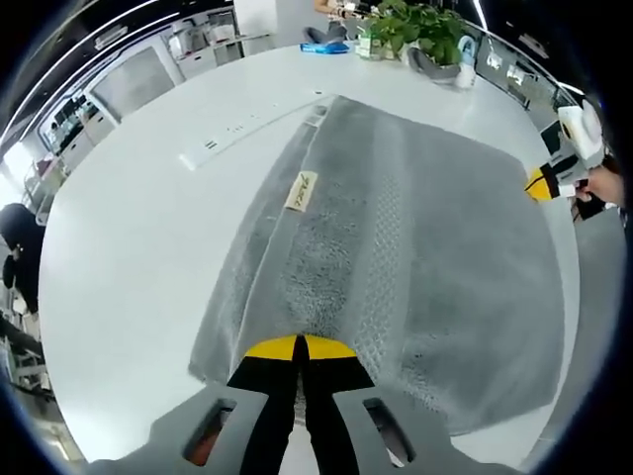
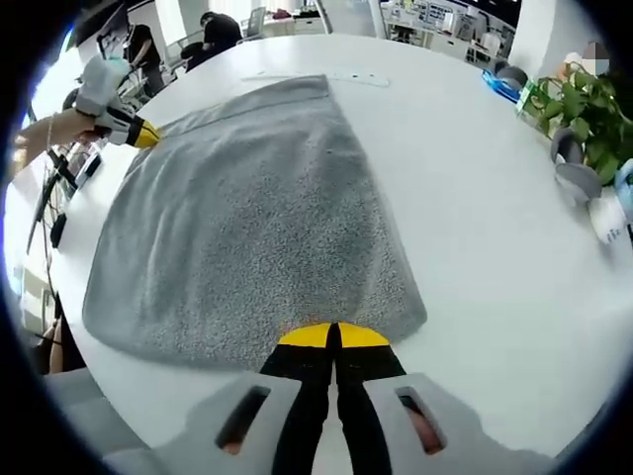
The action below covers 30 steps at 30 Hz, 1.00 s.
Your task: Fold the towel on the table until its edges align and the towel forms a compact rectangular stack.
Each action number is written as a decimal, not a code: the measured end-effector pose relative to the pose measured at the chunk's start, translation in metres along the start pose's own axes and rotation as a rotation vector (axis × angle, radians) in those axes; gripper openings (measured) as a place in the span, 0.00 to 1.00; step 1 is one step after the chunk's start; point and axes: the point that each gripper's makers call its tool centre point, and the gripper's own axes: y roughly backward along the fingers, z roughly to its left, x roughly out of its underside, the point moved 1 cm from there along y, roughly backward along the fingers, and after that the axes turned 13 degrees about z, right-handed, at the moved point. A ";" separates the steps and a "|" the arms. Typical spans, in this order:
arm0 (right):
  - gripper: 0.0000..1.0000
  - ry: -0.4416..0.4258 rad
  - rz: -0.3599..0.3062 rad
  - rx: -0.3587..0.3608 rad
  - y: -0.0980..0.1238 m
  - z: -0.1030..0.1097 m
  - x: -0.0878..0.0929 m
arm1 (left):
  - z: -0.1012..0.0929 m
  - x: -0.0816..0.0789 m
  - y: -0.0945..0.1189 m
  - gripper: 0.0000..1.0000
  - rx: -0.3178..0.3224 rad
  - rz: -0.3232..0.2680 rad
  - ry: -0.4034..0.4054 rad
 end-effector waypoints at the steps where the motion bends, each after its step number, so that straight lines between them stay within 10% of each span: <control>1: 0.00 0.000 -0.002 0.000 0.000 0.001 0.001 | 0.000 -0.001 0.000 0.01 -0.002 0.001 -0.003; 30: 0.00 -0.038 -0.017 -0.036 0.005 0.020 0.021 | 0.008 -0.022 -0.008 0.01 -0.015 0.003 -0.043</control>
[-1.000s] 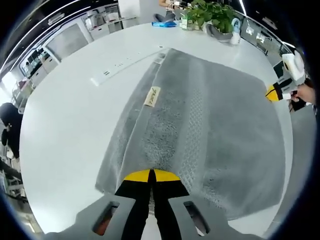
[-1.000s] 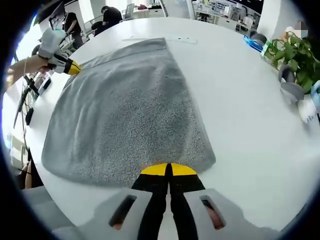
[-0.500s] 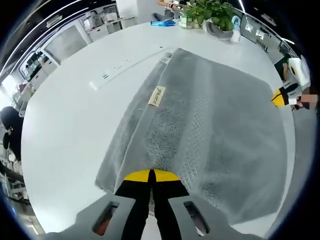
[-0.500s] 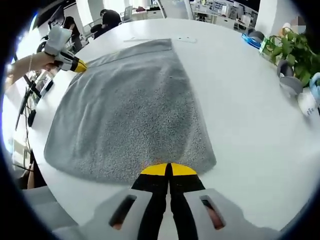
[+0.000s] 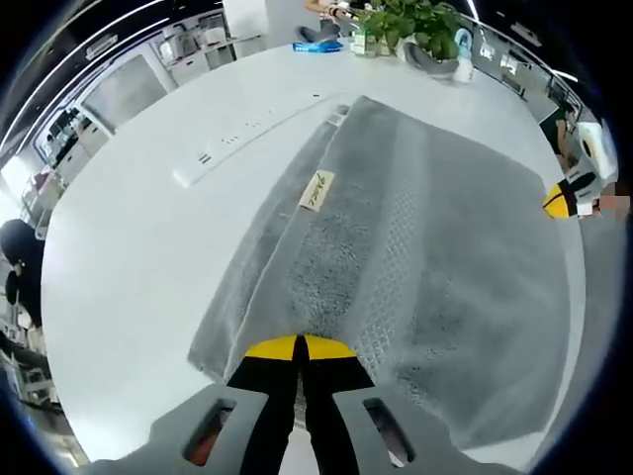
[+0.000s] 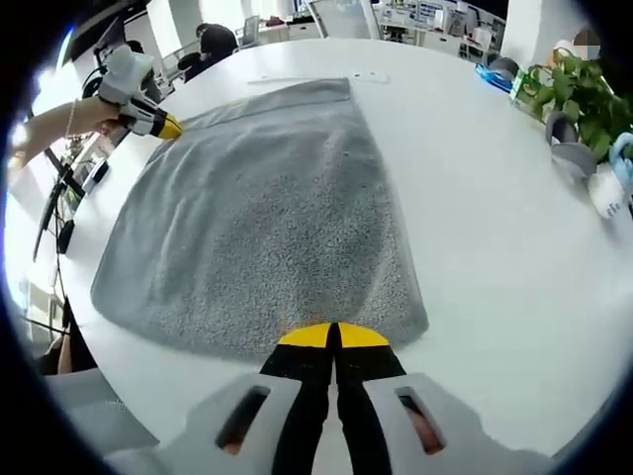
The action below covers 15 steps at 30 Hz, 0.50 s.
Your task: Fold the towel on the table until its edges align and the towel forms a compact rectangular stack.
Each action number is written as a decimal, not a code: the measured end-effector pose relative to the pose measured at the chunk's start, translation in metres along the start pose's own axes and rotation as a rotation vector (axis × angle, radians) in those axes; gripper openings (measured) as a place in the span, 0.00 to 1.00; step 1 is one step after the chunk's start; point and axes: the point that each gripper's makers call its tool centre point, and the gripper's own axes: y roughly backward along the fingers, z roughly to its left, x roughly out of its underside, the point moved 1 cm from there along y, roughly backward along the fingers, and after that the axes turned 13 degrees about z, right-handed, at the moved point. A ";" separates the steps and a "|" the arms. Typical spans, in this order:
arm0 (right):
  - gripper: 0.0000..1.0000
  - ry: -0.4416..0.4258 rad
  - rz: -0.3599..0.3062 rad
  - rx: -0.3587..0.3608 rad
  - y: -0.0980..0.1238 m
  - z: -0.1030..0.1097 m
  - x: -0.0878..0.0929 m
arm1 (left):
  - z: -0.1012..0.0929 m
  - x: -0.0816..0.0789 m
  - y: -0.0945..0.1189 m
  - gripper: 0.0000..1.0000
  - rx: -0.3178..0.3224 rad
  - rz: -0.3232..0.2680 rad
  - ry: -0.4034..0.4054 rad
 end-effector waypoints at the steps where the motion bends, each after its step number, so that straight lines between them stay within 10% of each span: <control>1: 0.00 0.001 0.001 -0.002 0.000 0.001 0.001 | 0.001 -0.001 0.000 0.01 0.002 -0.001 0.003; 15: 0.00 0.001 0.000 -0.010 0.002 0.016 0.013 | 0.002 -0.011 -0.002 0.01 -0.011 0.004 -0.023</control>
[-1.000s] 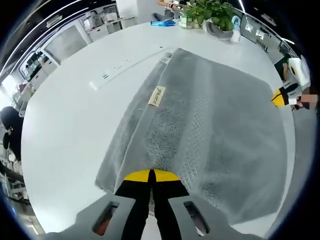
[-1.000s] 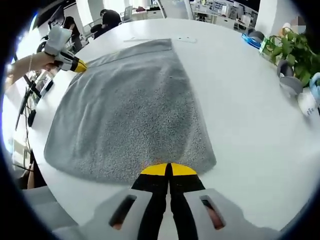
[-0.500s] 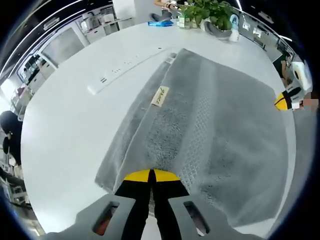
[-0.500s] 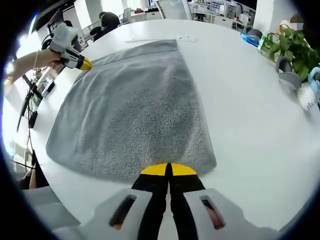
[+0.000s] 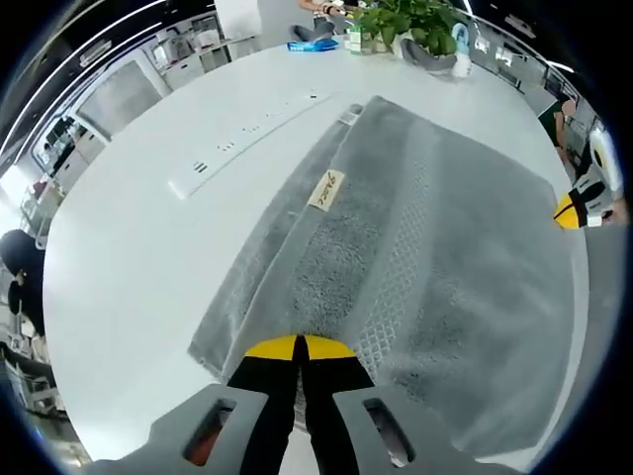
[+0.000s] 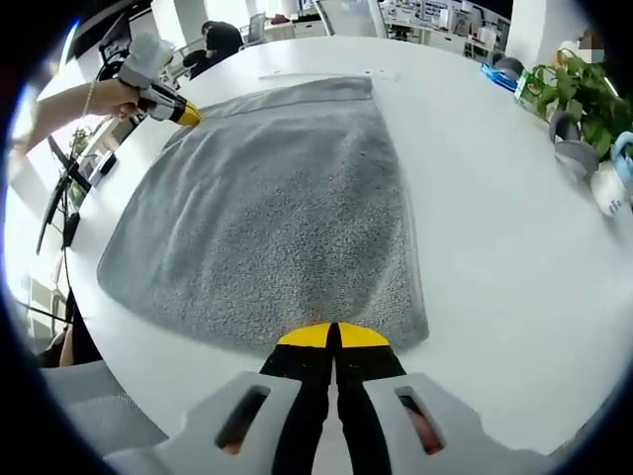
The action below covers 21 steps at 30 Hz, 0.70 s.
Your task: Fold the towel on the table until its edges align and the towel forms a compact rectangular stack.
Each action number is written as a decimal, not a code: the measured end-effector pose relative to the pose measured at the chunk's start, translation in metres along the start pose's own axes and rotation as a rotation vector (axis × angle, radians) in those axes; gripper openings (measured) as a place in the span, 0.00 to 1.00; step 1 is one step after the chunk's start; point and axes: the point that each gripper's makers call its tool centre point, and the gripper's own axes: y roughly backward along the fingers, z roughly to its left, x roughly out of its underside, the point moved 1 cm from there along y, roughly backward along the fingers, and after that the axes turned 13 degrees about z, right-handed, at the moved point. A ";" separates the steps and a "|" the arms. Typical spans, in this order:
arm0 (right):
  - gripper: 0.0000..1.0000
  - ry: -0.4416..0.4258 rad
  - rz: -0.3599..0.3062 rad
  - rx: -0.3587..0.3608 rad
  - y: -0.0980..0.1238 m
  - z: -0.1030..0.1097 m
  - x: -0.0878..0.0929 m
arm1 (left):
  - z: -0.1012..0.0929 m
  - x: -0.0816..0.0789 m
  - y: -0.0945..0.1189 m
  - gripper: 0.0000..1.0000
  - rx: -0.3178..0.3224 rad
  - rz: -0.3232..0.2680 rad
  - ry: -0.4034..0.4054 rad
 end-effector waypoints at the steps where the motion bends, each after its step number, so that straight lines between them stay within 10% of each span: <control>1: 0.00 -0.005 -0.004 0.001 0.000 0.001 0.001 | 0.000 -0.001 0.000 0.01 0.003 -0.001 0.004; 21: 0.00 -0.014 -0.002 -0.027 0.002 0.020 0.014 | 0.004 -0.013 -0.004 0.01 0.016 -0.004 -0.019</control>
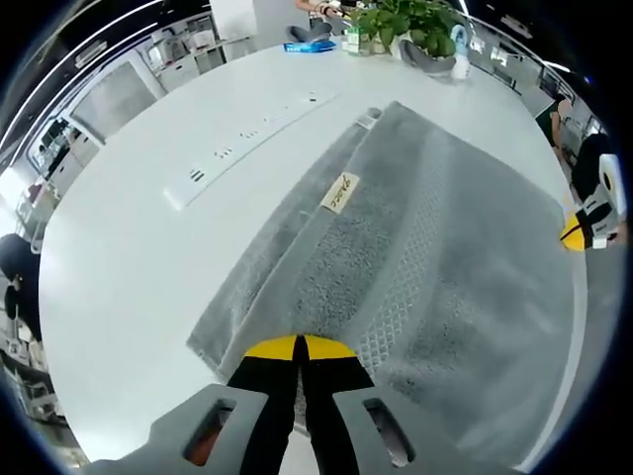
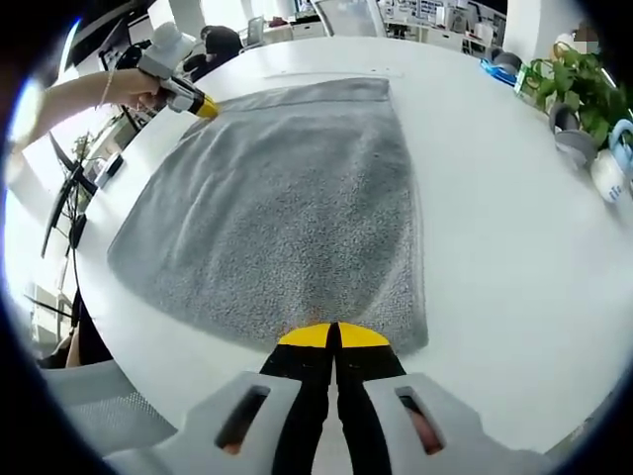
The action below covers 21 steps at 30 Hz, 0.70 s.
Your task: Fold the towel on the table until its edges align and the towel forms a compact rectangular stack.
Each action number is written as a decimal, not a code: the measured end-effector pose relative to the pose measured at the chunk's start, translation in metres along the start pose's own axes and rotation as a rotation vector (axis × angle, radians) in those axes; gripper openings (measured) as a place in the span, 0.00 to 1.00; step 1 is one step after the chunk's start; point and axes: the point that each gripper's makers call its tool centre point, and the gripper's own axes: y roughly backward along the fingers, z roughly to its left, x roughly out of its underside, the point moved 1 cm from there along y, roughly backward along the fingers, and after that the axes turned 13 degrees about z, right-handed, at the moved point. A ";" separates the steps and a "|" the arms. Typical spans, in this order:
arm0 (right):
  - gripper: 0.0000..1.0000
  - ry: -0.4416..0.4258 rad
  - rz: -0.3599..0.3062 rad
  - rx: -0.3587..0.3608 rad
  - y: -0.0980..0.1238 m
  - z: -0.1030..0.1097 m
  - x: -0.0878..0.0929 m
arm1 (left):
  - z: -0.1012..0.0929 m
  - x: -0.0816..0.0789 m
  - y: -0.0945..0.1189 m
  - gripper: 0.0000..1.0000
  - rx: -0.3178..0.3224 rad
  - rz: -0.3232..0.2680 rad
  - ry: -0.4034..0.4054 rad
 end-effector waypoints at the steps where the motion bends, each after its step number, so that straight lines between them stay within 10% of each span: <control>1: 0.00 -0.001 -0.001 -0.001 0.000 0.002 0.001 | 0.000 -0.001 0.000 0.01 -0.001 0.000 -0.003; 21: 0.00 0.008 -0.010 -0.039 0.002 0.018 0.010 | 0.003 -0.011 -0.003 0.01 0.005 -0.008 -0.020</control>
